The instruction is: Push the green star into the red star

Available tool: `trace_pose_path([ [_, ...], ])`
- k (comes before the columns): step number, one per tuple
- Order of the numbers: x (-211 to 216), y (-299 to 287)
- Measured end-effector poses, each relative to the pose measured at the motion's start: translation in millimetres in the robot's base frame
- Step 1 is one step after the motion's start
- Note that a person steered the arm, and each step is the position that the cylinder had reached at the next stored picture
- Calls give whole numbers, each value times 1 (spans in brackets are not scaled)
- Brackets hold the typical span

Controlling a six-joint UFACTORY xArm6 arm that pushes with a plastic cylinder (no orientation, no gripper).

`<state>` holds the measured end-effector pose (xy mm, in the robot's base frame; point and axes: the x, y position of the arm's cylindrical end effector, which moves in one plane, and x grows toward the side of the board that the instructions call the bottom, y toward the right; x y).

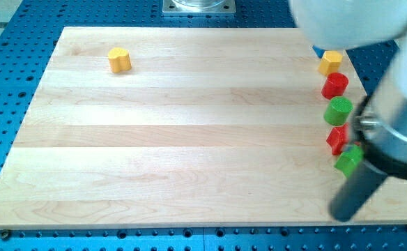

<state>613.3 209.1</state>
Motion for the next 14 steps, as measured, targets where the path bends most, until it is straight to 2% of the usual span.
trace_pose_path([
  [1,-28,14],
  [3,-32,34],
  [4,-57,37],
  [6,-38,28],
  [9,-54,27],
  [11,-77,14],
  [12,-70,-18],
  [13,-90,-59],
  [14,-112,-74],
])
